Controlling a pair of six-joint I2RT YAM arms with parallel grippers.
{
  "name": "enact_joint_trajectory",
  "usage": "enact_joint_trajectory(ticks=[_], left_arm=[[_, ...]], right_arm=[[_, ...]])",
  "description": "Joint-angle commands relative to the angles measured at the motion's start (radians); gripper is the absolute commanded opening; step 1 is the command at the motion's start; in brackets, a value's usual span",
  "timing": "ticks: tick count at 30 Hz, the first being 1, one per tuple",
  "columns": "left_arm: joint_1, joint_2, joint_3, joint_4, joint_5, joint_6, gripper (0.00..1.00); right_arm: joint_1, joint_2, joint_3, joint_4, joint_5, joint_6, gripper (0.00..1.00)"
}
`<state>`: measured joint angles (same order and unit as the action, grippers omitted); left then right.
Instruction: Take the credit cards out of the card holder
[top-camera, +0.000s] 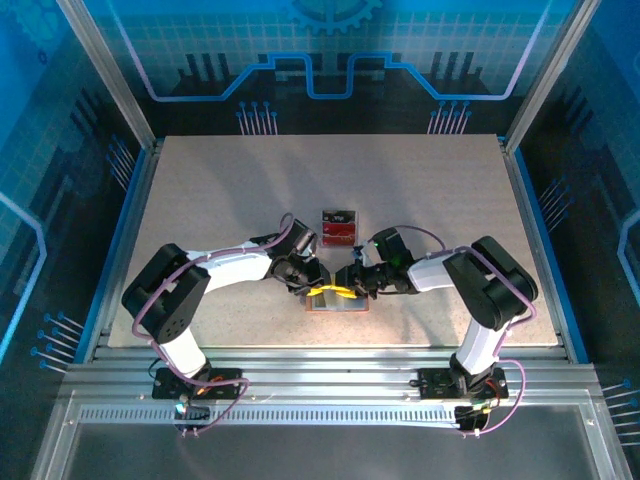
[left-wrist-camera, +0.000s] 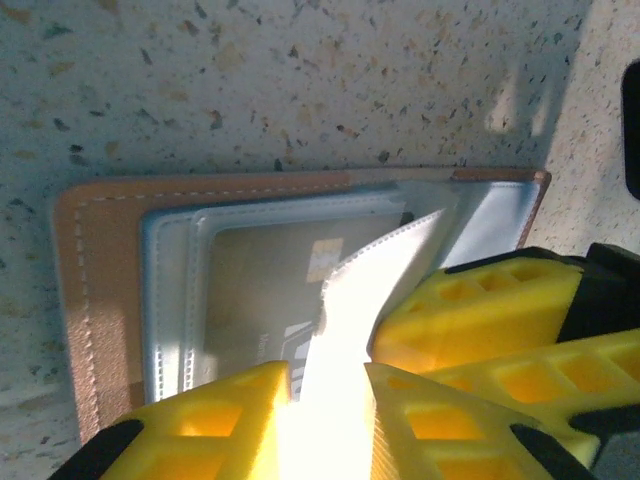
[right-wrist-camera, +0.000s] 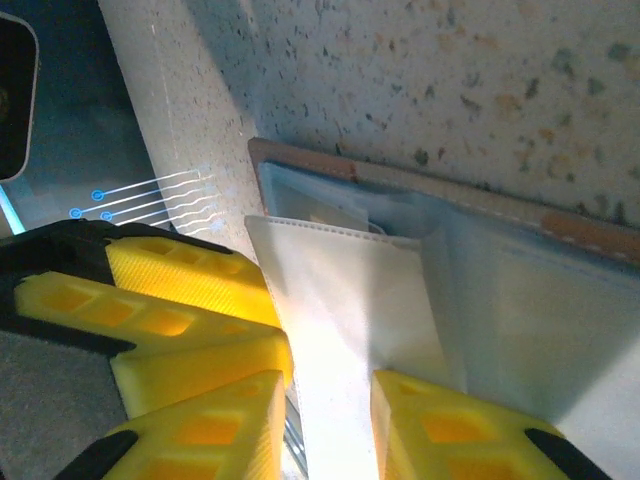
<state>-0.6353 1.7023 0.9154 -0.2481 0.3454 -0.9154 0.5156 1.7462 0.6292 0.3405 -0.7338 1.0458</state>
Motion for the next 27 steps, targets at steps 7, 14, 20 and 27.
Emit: enact_joint_trajectory(ticks=[7,14,20,27], left_arm=[[-0.008,0.0,0.045,0.006,0.01,0.007,0.22],[-0.01,-0.004,0.078,0.012,0.03,0.011,0.24],[-0.023,0.048,0.138,0.02,0.055,0.019,0.25],[-0.035,0.068,0.139,0.03,0.06,0.013,0.21]], right_arm=[[-0.006,-0.16,0.136,-0.424,0.111,-0.175,0.3],[-0.011,-0.262,0.224,-0.659,0.229,-0.271,0.3],[-0.039,-0.273,0.217,-0.688,0.246,-0.3,0.3],[-0.058,-0.237,0.113,-0.466,0.152,-0.21,0.25]])
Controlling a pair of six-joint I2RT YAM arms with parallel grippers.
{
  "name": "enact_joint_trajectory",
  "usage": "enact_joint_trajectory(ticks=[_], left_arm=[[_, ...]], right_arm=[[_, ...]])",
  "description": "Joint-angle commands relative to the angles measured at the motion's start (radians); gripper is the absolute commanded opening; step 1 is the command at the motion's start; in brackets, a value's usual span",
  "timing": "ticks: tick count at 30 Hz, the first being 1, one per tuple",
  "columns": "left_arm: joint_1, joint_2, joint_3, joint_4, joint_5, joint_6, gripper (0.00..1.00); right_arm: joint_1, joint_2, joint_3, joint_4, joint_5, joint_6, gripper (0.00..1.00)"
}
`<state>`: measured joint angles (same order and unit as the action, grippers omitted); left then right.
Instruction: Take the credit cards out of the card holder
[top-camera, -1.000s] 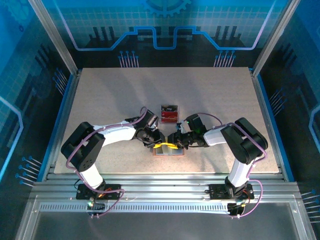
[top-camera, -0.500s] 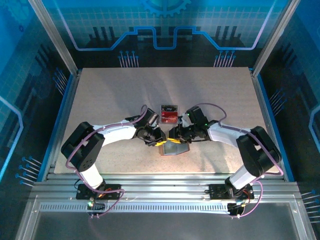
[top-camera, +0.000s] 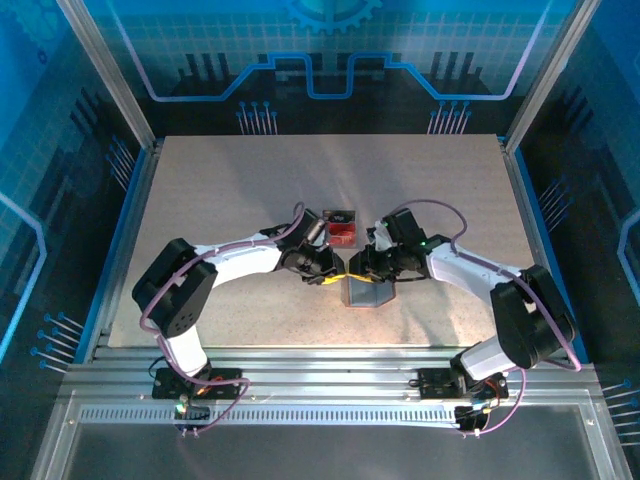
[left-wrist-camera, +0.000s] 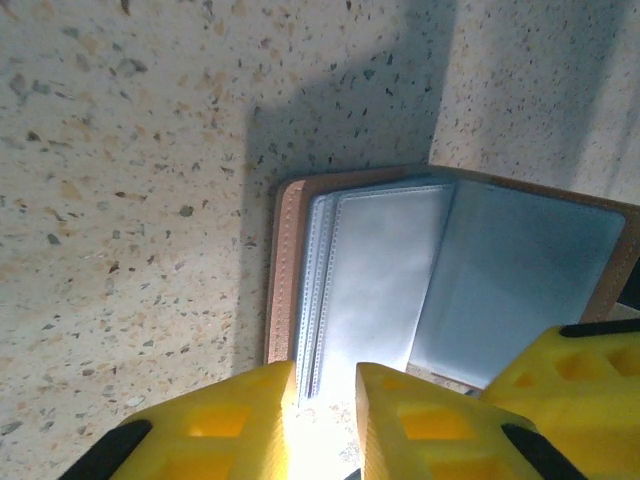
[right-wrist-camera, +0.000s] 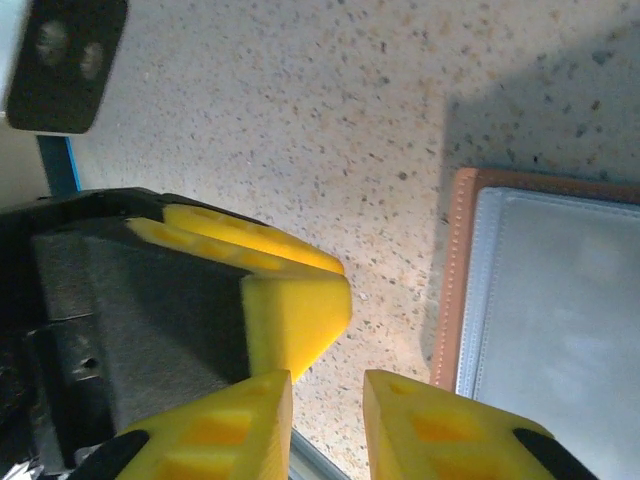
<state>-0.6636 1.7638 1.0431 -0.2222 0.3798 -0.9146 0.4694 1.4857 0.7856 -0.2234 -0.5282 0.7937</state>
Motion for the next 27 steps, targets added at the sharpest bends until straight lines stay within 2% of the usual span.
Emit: enact_joint_trajectory(ticks=[1,9,11,13,17,20,27], left_arm=[[-0.007,0.007,0.007,0.003,0.023,0.012,0.2],[-0.007,-0.014,-0.022,-0.001,0.014,0.011,0.15],[-0.006,-0.013,-0.02,0.001,0.014,0.011,0.15],[-0.007,-0.006,-0.018,0.008,0.024,0.007,0.14],[-0.019,0.019,0.012,0.015,0.043,0.006,0.14],[-0.036,0.05,0.046,0.012,0.053,0.009,0.14],[-0.062,0.112,0.083,0.009,0.057,0.006,0.1]], right_arm=[[-0.015,0.032,-0.059,0.136,-0.066,0.061,0.24],[-0.018,0.136,-0.191,0.681,-0.198,0.325,0.26],[-0.02,0.139,-0.2,0.721,-0.192,0.358,0.26],[-0.022,0.116,-0.184,0.626,-0.161,0.329,0.26],[-0.023,0.027,-0.095,0.199,-0.02,0.121,0.26],[-0.035,-0.018,-0.047,-0.007,0.039,0.011,0.26],[-0.044,-0.067,-0.002,-0.248,0.096,-0.115,0.26]])
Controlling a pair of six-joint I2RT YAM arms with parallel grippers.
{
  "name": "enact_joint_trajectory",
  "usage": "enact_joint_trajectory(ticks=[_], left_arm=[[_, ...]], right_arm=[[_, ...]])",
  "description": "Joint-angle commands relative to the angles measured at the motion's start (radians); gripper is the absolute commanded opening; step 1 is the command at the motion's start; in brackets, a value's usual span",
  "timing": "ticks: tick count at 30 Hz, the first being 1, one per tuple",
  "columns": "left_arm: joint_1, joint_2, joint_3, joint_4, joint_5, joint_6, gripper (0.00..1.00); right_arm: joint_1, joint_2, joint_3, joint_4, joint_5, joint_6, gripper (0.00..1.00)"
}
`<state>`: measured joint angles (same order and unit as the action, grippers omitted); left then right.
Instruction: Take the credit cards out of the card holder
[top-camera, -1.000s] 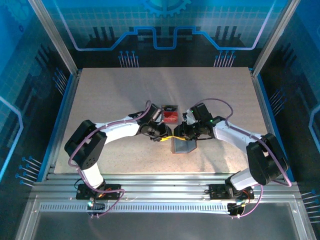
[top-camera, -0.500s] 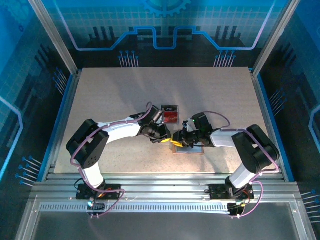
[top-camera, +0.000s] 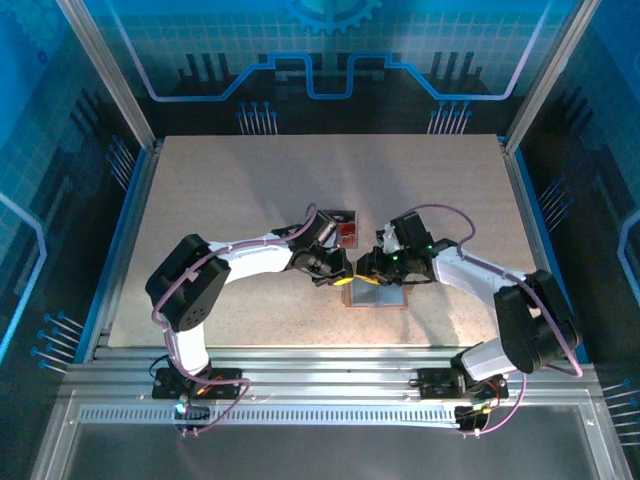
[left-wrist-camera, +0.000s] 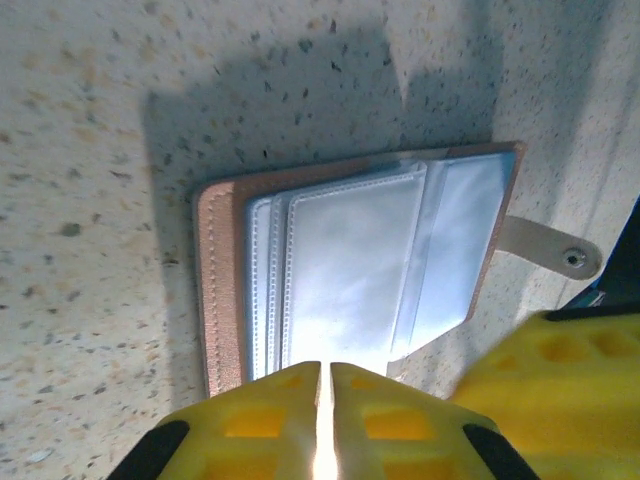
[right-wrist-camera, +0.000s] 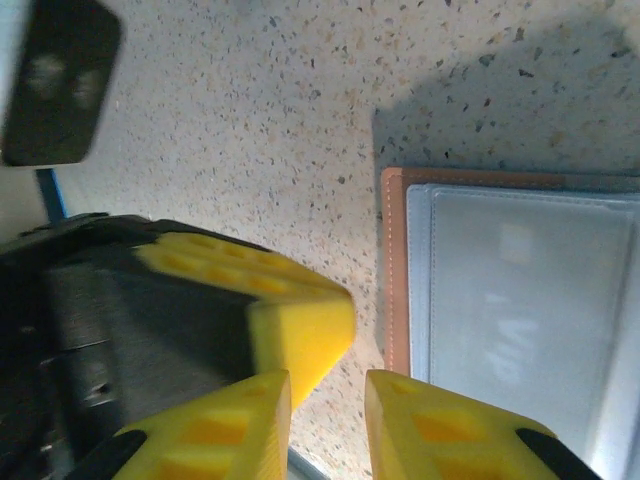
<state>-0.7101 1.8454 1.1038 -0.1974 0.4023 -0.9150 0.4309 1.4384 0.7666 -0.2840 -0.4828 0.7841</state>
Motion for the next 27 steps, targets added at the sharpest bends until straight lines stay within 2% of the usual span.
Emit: enact_joint_trajectory(ticks=[1,14,27], left_arm=[[-0.018,0.036,0.025,-0.016,0.033,0.006,0.1],[-0.024,0.074,0.014,-0.017,0.033,0.002,0.08],[-0.023,0.059,0.023,-0.057,0.006,0.014,0.08]], right_arm=[[-0.008,-0.024,0.012,-0.191,0.058,-0.11,0.26],[-0.03,0.078,-0.044,-0.09,0.046,-0.123,0.22],[-0.067,0.083,-0.101,-0.064,0.053,-0.144,0.22]])
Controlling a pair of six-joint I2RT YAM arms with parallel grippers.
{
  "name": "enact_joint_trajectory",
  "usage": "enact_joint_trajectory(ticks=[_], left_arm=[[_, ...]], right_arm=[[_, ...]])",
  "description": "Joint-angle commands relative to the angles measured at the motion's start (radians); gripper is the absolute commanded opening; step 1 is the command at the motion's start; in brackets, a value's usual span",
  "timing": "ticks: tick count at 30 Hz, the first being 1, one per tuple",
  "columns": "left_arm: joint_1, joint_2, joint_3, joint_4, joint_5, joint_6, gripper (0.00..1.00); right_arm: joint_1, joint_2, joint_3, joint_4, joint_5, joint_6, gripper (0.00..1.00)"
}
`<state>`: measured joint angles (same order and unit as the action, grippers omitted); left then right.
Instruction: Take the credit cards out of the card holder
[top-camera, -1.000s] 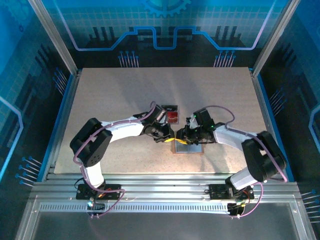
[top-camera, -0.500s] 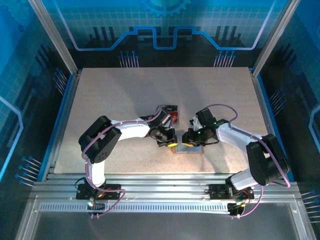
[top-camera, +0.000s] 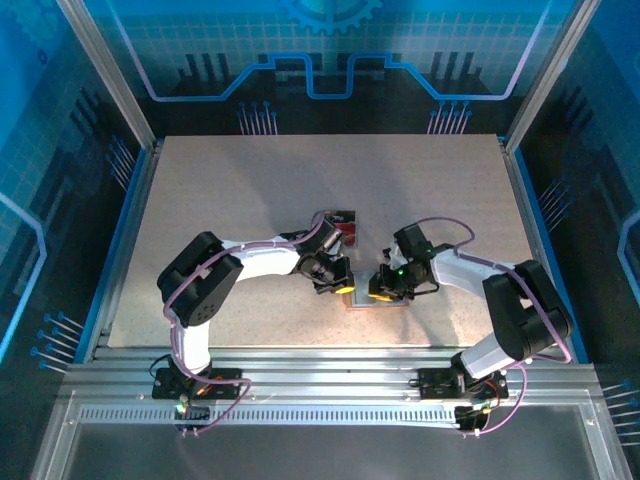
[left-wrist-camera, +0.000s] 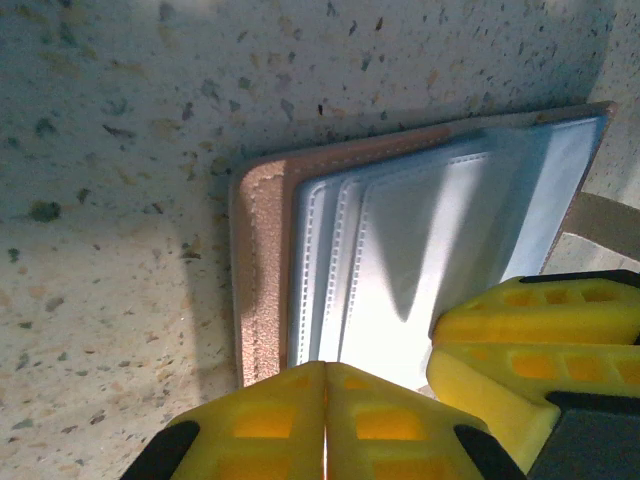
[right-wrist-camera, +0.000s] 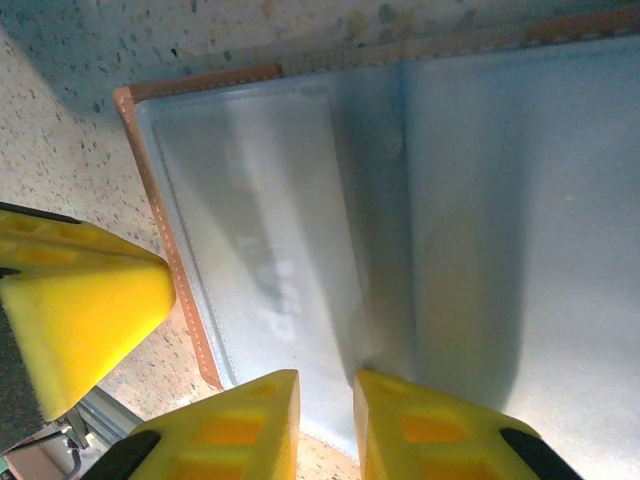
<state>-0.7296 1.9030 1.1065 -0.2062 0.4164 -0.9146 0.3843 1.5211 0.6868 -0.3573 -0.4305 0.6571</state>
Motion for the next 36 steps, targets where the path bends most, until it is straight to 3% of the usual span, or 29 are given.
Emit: enact_joint_trajectory(ticks=[1,19,36], left_arm=[[-0.004,0.001,0.022,-0.051,-0.008,0.016,0.08],[0.014,-0.093,0.025,-0.09,-0.075,0.027,0.1],[0.176,-0.276,-0.202,-0.045,-0.046,0.035,0.12]], right_arm=[[-0.024,-0.005,-0.029,0.025,-0.008,-0.016,0.22],[-0.098,0.083,-0.242,0.501,-0.266,0.155,0.18],[0.157,0.416,-0.223,1.081,-0.27,0.539,0.14]])
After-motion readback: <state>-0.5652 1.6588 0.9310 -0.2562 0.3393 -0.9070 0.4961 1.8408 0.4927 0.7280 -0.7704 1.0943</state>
